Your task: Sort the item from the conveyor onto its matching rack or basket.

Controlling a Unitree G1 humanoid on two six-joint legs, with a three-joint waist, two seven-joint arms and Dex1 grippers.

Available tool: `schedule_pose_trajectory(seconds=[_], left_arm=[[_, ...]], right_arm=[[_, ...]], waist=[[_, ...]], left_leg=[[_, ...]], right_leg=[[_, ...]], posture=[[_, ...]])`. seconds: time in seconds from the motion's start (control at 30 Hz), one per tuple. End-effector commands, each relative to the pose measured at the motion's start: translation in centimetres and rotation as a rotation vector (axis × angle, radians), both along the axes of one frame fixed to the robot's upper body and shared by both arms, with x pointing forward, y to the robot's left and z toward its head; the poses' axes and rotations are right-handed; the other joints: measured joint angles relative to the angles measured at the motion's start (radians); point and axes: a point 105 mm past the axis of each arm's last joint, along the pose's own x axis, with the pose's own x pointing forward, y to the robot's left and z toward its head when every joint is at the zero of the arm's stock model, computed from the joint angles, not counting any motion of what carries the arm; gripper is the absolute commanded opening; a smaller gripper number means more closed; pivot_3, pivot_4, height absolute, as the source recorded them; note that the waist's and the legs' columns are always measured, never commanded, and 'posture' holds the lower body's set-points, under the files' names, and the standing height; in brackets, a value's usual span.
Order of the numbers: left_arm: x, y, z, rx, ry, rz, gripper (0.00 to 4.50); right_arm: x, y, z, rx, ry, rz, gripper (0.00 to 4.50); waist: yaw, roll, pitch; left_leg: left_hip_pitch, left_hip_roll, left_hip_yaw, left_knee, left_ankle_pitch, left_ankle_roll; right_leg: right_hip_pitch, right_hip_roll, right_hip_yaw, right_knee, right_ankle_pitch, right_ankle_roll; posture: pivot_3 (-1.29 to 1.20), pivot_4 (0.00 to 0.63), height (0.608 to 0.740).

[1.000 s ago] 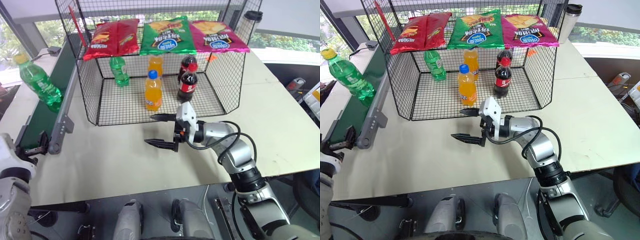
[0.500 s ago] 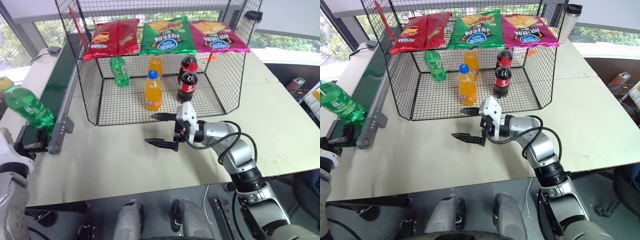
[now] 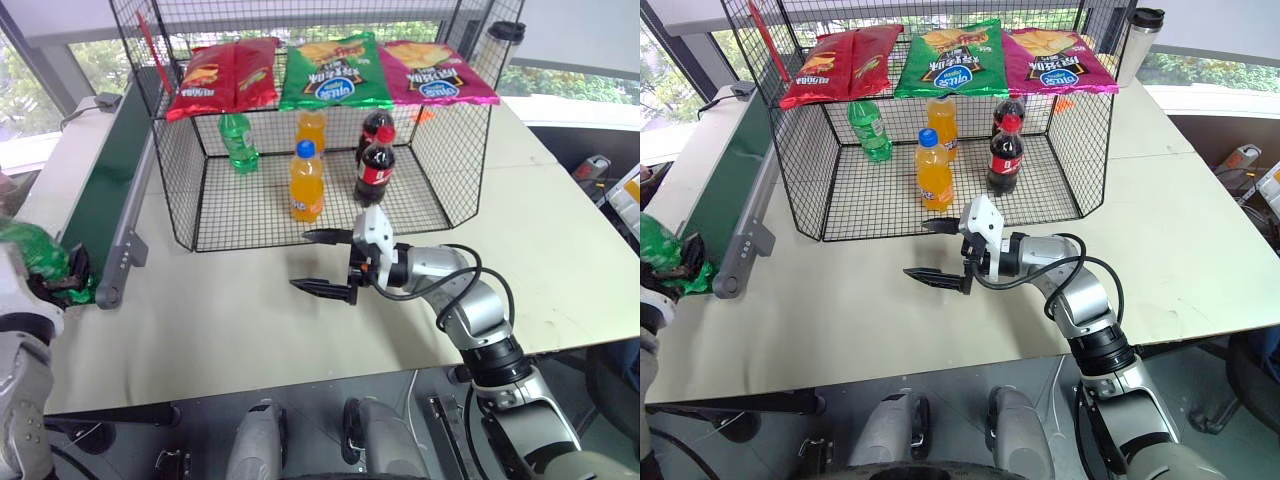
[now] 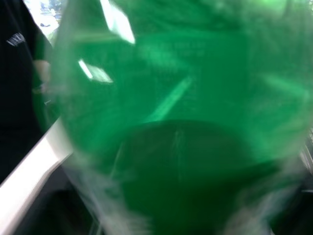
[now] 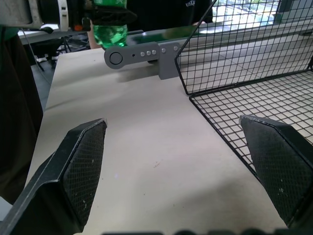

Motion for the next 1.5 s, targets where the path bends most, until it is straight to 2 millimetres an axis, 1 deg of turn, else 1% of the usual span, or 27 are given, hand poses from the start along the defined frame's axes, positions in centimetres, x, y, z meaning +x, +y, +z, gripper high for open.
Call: schedule_pose_trajectory(seconds=[0.03,0.13,0.4,0.57,0.67,0.73,0.83,1.03,1.17,1.27,1.37,1.5], left_arm=[[0.0,-1.2,0.4,0.009,-0.021,-0.059,2.8],[-0.1,-1.2,1.2,0.01,-0.046,-0.054,2.8],[-0.9,-1.8,3.3,0.032,-0.085,-0.091,2.8],[-1.1,-2.1,5.9,0.105,-0.119,-0.133,2.8],[-0.6,-3.2,7.1,0.118,-0.141,-0.198,2.8],[-0.1,-4.5,7.4,0.112,-0.143,-0.266,2.8],[0.9,-6.4,6.9,0.087,-0.127,-0.337,2.8],[3.6,-9.0,5.9,0.06,-0.116,-0.436,2.8],[5.7,-10.5,5.5,0.071,-0.122,-0.478,2.8],[7.5,-11.8,5.3,0.074,-0.141,-0.502,2.8],[9.1,-13.7,4.8,0.057,-0.153,-0.542,2.8],[11.2,-15.6,3.5,0.036,-0.143,-0.552,2.8]], right_arm=[[-0.3,0.0,1.2,0.017,-0.054,0.009,4.5],[-0.3,0.0,1.2,0.014,-0.052,0.009,4.5],[-0.5,0.0,1.1,0.01,-0.046,0.018,4.5],[-0.3,-0.1,1.2,0.007,-0.047,0.018,4.5],[-0.3,-0.2,1.2,0.004,-0.048,0.015,4.5],[-0.2,-0.2,1.2,0.001,-0.05,0.011,4.5],[-0.1,-0.2,1.3,-0.011,-0.047,0.002,4.5],[0.0,-0.1,1.6,-0.003,-0.051,-0.004,4.5],[0.2,-0.3,1.0,-0.048,-0.043,-0.032,4.5],[0.8,-0.4,0.5,-0.086,-0.044,-0.085,4.5],[2.3,-0.9,-0.4,-0.149,-0.071,-0.172,4.5],[3.7,-1.3,-0.6,-0.172,-0.084,-0.255,4.5]], waist=[[0.001,0.0,0.0],[0.0,0.0,0.0],[0.0,0.0,0.0],[-0.002,0.0,0.0],[-0.001,0.0,0.0],[-0.001,0.0,0.0],[0.0,0.0,0.0],[0.0,0.0,0.0],[-0.001,0.0,0.0],[0.001,0.0,0.0],[0.0,0.0,0.0],[0.0,0.0,0.0]], left_leg=[[0.0,0.0,0.0,0.0,0.0,0.0],[0.0,0.0,0.0,0.0,0.0,0.0],[-0.001,0.0,0.0,0.0,0.0,0.0],[-0.001,0.0,0.0,0.0,0.0,0.0],[-0.001,0.0,0.0,0.0,0.0,0.0],[-0.001,0.0,0.0,0.0,0.0,0.0],[-0.001,0.0,0.0,0.0,0.0,0.0],[-0.001,0.0,0.0,0.0,0.0,0.0],[-0.001,0.0,0.0,0.0,0.0,0.0],[-0.001,0.0,0.0,0.0,0.0,0.0],[-0.001,0.0,0.001,0.0,0.0,0.0],[-0.001,0.0,0.001,0.0,0.0,0.0]], right_leg=[[0.0,0.0,0.0,0.0,0.0,0.0],[0.0,0.0,0.0,0.0,0.0,0.0],[0.0,0.0,0.0,-0.001,0.0,0.0],[-0.001,0.0,0.0,0.0,0.0,0.0],[-0.001,0.0,0.0,0.0,0.0,0.0],[-0.001,0.0,0.0,0.0,0.0,0.0],[0.0,0.0,0.0,-0.001,0.0,0.0],[0.0,0.001,0.0,0.0,0.001,0.002],[-0.001,0.001,0.0,0.0,0.001,0.002],[0.0,0.001,0.0,0.0,0.001,0.002],[-0.001,0.001,0.0,-0.001,0.002,0.003],[-0.001,0.001,0.0,-0.001,0.002,0.003]], posture=[[0.0,0.15,0.74],[0.0,0.15,0.74],[0.0,0.15,0.74],[0.0,0.15,0.74],[0.0,0.15,0.74],[0.0,0.15,0.74],[0.0,0.15,0.74],[0.0,0.15,0.74],[0.0,0.15,0.74],[0.0,0.15,0.74],[0.0,0.15,0.74],[0.0,0.15,0.74]])
